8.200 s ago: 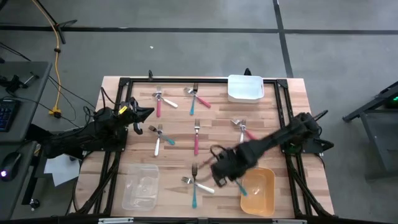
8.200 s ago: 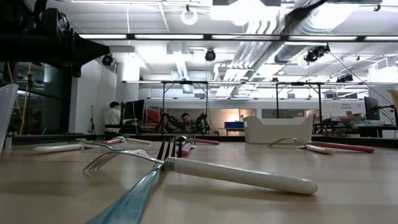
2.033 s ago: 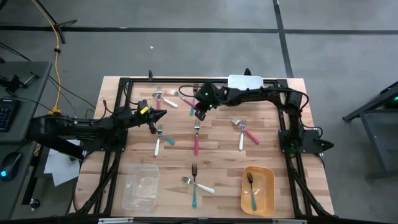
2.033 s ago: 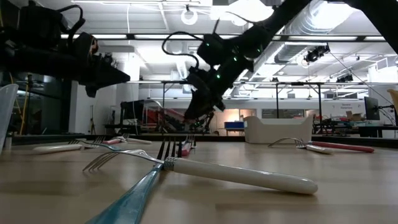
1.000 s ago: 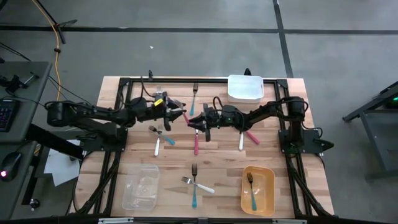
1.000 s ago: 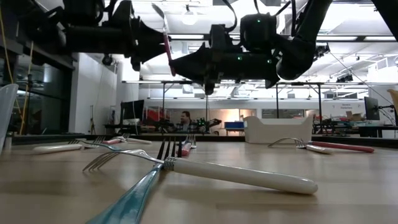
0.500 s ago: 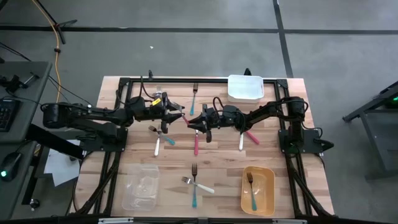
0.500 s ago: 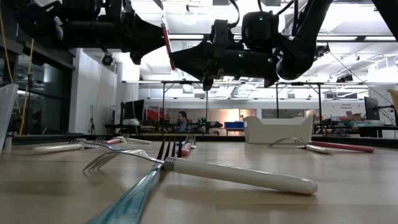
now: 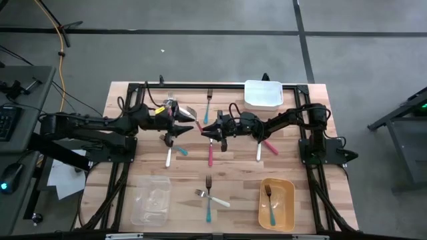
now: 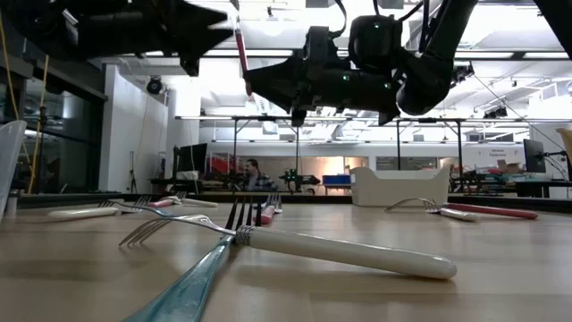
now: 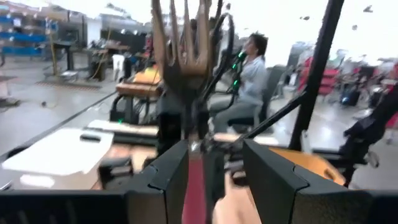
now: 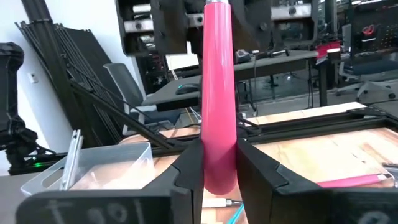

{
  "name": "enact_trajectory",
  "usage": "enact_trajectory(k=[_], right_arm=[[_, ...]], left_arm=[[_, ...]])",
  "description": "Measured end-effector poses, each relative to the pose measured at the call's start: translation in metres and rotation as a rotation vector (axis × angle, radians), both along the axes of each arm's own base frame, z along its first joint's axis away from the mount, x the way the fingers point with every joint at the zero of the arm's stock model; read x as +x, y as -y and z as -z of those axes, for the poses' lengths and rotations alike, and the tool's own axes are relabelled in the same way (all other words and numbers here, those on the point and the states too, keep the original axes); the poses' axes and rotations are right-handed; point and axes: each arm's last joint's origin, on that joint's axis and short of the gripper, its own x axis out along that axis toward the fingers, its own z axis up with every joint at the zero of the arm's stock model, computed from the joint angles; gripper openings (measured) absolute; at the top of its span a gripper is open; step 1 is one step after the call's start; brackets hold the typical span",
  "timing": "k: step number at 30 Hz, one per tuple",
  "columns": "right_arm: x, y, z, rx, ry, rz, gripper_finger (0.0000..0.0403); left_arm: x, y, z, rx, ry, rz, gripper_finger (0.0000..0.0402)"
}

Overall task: Sort silverware by color (type)
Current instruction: Put the top middle pink fork into the transparent bin

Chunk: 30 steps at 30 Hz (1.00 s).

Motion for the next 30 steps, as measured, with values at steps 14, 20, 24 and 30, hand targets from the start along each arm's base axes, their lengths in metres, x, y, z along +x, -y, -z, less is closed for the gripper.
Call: enact_trajectory(k=[14,20,24,30], right_arm=[[0.000,0.000,0.000,-0.009,0.001,-0.002,0.0069],[0.000,0.000,0.000,-0.009,-0.003,-0.004,0.0069],[0.000,-0.001,0.001,-0.010,-0.004,-0.009,0.0069],[0.000,-0.001,0.000,-0.014,-0.003,-0.022,0.0069]], left_arm=[[0.015,-0.002,-0.003,-0.048,0.016,-0.074,0.0143],[0.026,-0.003,-0.007,-0.039,0.008,-0.061,0.0143],[0.031,-0.002,-0.011,-0.025,0.012,-0.018,0.0134],[0.032,-0.002,-0.013,-0.021,0.018,0.000,0.0081]])
